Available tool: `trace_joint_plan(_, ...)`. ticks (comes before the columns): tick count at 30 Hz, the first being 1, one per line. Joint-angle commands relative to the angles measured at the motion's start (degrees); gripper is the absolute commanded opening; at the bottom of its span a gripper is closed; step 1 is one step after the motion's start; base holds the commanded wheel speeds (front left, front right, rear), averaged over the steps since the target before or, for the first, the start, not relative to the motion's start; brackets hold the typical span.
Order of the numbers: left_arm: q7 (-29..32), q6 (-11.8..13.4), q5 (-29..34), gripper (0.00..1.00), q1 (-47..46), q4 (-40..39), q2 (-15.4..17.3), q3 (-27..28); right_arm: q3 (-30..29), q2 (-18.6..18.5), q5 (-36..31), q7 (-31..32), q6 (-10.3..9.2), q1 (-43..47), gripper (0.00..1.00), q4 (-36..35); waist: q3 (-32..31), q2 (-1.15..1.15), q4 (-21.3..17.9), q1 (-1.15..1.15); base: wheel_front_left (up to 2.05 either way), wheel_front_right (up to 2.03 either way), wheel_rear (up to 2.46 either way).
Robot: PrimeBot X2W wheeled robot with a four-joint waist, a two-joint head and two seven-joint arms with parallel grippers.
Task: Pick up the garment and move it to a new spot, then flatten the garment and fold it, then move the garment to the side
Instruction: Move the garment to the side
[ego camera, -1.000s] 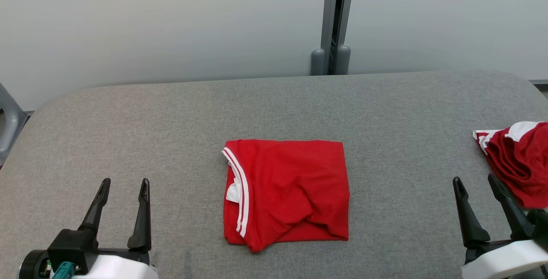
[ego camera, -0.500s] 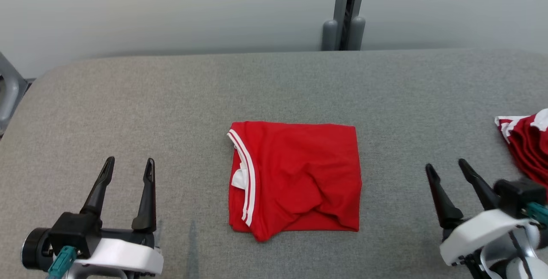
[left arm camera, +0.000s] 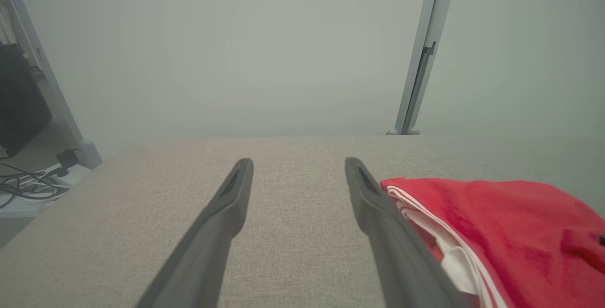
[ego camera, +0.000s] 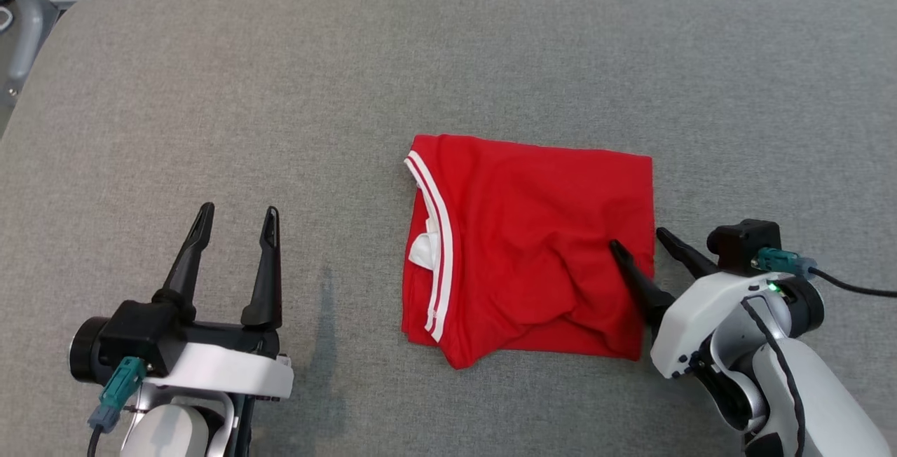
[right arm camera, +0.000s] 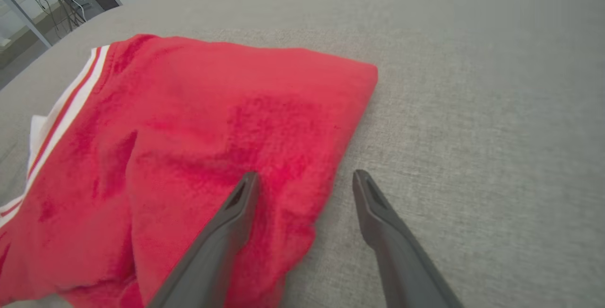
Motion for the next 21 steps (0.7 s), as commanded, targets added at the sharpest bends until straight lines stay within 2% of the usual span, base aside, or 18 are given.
trace_joint_plan(1,-0.59,-0.51,-0.18,1.00,-1.56,0.73,-0.17,-0.01,0.77,-0.39,1.28,0.87,0.00,-1.35,1.00,1.26,1.82,0.00,1.34,0.00,0.00,0.00,0.00)
trace_joint_plan(3,-0.96,-0.77,-0.22,1.00,-2.38,1.65,-0.50,0.00,1.64,-0.64,2.52,2.21,0.00,-2.54,1.00,2.57,2.44,0.00,1.48,0.00,0.00,0.00,0.00)
trace_joint_plan(4,-1.27,-1.00,-0.27,1.00,-2.98,2.38,-0.85,0.15,2.54,-1.23,3.90,3.19,0.00,-3.39,0.06,2.94,2.86,0.00,1.45,0.00,0.00,0.00,0.00)
trace_joint_plan(5,-1.42,-1.09,-0.29,1.00,-3.25,2.74,-0.99,0.22,3.05,-1.89,4.23,3.57,0.00,-3.76,0.00,2.75,2.99,0.00,1.36,0.00,0.00,0.00,0.00)
trace_joint_plan(11,-1.94,-1.94,0.06,1.00,-4.34,3.95,-1.14,0.73,5.38,-6.55,2.78,2.76,-0.01,-6.41,0.00,-4.16,3.25,0.00,-0.74,0.00,0.00,0.00,0.00)
trace_joint_plan(15,-2.12,-2.61,0.41,1.00,-4.75,3.63,-0.96,0.94,7.50,-11.63,0.09,4.48,-0.01,-7.66,0.00,-11.91,3.19,0.00,-3.59,0.00,0.00,0.00,0.00)
trace_joint_plan(21,-2.18,-3.14,1.13,1.00,-4.82,2.25,-0.56,0.97,9.88,-20.55,-2.87,9.36,-0.01,-8.75,0.00,-24.97,3.28,0.00,-10.04,0.00,0.00,0.00,0.00)
